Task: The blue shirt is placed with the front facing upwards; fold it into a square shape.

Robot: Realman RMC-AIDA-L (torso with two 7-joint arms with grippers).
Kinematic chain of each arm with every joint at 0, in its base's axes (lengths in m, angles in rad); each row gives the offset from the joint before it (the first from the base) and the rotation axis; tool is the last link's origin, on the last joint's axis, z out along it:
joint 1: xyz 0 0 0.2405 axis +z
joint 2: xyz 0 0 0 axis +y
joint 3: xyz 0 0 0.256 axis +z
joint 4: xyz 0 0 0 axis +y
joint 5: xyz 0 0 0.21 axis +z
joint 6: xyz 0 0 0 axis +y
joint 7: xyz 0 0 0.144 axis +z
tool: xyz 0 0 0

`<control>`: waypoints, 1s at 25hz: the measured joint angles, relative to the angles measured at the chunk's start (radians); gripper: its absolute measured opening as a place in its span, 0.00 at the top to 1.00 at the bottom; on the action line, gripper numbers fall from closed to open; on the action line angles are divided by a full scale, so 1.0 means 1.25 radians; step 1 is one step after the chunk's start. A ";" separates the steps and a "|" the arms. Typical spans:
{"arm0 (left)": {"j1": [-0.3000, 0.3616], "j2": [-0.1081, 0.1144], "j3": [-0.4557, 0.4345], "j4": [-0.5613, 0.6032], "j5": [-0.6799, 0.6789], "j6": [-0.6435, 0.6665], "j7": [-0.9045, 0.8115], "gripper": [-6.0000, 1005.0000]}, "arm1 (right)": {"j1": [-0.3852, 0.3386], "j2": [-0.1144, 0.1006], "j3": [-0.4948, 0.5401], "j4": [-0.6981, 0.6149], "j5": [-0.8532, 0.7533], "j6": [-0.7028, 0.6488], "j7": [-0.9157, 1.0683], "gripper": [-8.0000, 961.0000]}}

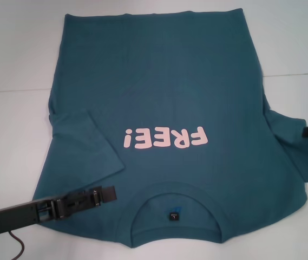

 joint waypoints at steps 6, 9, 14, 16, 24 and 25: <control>0.004 -0.001 -0.007 0.000 0.000 0.000 0.000 0.16 | -0.007 0.001 0.026 -0.046 0.007 -0.005 0.000 0.99; 0.005 -0.001 -0.008 0.000 0.000 0.000 0.000 0.16 | -0.001 0.001 0.027 -0.049 0.015 -0.003 0.000 0.99; 0.007 -0.001 -0.009 0.000 0.000 0.000 0.000 0.16 | 0.003 0.002 0.028 -0.075 0.039 -0.008 0.000 0.99; 0.007 -0.001 -0.009 0.000 0.000 0.000 0.000 0.16 | 0.004 0.000 0.028 -0.085 0.051 -0.013 0.001 0.99; 0.010 -0.002 -0.011 0.000 0.000 0.000 0.000 0.16 | 0.009 -0.001 0.028 -0.109 0.066 -0.023 0.022 0.99; 0.010 -0.002 -0.013 0.000 0.000 0.000 0.000 0.16 | 0.011 -0.001 0.028 -0.110 0.066 -0.029 0.023 0.99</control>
